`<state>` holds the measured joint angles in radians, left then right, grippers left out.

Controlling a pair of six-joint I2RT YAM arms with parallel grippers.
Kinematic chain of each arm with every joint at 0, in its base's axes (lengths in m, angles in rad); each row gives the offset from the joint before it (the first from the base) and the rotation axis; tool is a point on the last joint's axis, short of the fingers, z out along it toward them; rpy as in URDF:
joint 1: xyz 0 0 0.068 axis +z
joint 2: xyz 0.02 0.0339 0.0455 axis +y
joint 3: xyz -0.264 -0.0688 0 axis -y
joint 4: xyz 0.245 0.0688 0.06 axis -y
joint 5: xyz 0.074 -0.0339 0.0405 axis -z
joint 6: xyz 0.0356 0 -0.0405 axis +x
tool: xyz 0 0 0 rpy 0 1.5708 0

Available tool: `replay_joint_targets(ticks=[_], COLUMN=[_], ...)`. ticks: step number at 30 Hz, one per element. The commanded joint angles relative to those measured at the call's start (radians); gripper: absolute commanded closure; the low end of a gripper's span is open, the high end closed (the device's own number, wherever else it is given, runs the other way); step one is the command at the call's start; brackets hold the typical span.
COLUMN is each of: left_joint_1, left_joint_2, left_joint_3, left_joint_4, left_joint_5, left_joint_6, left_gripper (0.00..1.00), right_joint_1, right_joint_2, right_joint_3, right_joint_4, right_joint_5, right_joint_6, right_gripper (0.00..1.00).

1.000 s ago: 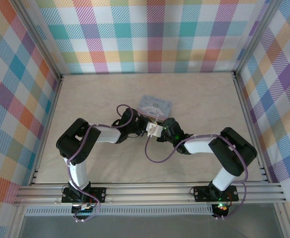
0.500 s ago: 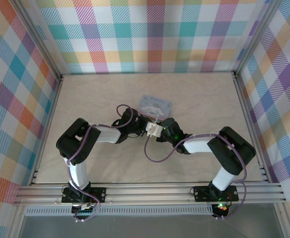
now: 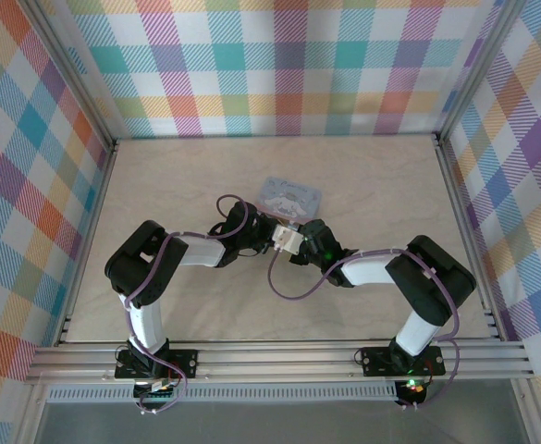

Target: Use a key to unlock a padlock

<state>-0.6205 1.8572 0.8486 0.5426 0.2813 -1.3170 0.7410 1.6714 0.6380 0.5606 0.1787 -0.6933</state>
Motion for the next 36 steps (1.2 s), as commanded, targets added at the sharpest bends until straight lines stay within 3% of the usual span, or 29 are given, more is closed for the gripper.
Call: replay_joint_targets(ticks=[1, 19, 27, 36], left_joint_1=[-0.016, -0.016, -0.016, -0.016], left_joint_2=[-0.037, -0.033, -0.02, -0.018], left_joint_3=[0.02, 0.023, 0.024, 0.021], left_joint_4=[0.008, 0.006, 0.01, 0.003], left_joint_5=[0.03, 0.027, 0.022, 0.012], left_joint_6=[-0.009, -0.009, -0.004, 0.005], left_gripper=[1.0, 1.0, 1.0, 0.83], right_joint_1=[0.008, 0.009, 0.008, 0.008], right_joint_2=[-0.012, -0.032, -0.05, -0.048], right_joint_3=[0.028, 0.006, 0.009, -0.015], right_joint_4=[0.062, 0.123, 0.011, -0.017], right_joint_5=[-0.022, -0.041, -0.024, -0.044], right_joint_6=[0.069, 0.359, 0.522, 0.656], right_gripper=[1.0, 1.0, 1.0, 1.0])
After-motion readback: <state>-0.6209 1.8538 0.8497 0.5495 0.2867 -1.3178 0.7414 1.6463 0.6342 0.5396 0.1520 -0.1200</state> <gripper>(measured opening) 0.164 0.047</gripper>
